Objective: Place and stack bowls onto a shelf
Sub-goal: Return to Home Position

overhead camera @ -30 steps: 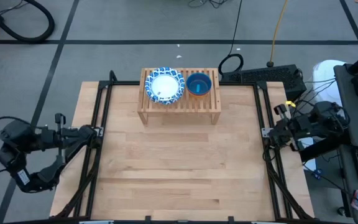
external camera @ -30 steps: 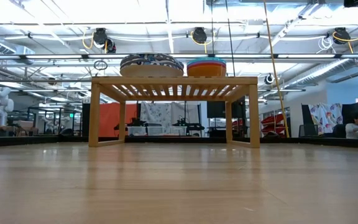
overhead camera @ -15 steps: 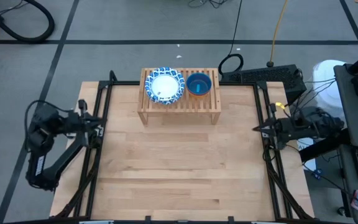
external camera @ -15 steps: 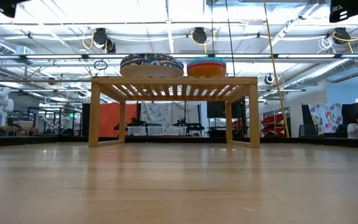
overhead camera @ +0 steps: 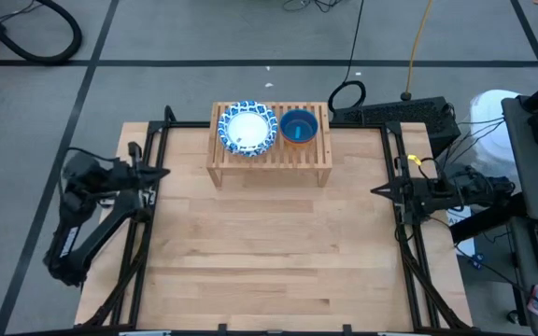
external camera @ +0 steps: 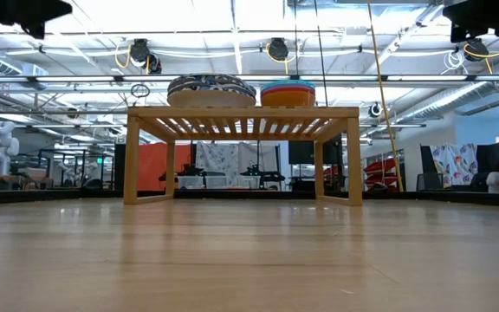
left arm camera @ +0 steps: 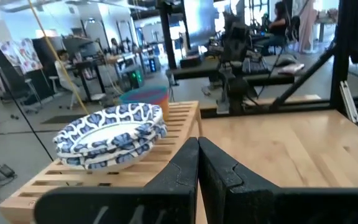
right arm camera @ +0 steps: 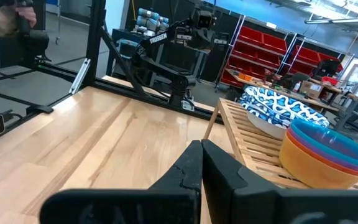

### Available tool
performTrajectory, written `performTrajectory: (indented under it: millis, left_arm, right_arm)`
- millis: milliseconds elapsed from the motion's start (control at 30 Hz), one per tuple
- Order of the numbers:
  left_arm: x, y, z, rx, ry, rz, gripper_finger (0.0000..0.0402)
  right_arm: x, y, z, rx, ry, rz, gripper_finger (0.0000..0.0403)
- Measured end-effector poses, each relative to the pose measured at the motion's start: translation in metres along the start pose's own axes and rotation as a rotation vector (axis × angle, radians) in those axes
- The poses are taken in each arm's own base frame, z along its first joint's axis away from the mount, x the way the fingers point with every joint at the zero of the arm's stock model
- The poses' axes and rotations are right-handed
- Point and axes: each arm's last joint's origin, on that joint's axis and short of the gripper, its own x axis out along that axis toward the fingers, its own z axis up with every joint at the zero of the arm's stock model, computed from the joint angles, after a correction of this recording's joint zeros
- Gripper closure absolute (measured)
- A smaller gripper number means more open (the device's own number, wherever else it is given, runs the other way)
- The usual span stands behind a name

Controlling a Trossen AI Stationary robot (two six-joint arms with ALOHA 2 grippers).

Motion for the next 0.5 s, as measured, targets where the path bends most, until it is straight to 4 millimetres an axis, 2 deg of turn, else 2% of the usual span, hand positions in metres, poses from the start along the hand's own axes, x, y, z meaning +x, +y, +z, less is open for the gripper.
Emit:
performTrajectory:
  millis: [233, 500]
  left_arm:
    - [0.02, 0.016, -0.031, -0.043, -0.041, 0.007, 0.0394]
    - [0.034, 0.024, -0.068, -0.101, -0.03, 0.005, 0.0394]
  right_arm:
    - [0.0, 0.0, -0.001, -0.007, 0.002, 0.001, 0.0403]
    - [0.012, 0.005, -0.015, -0.01, 0.019, -0.025, 0.0403]
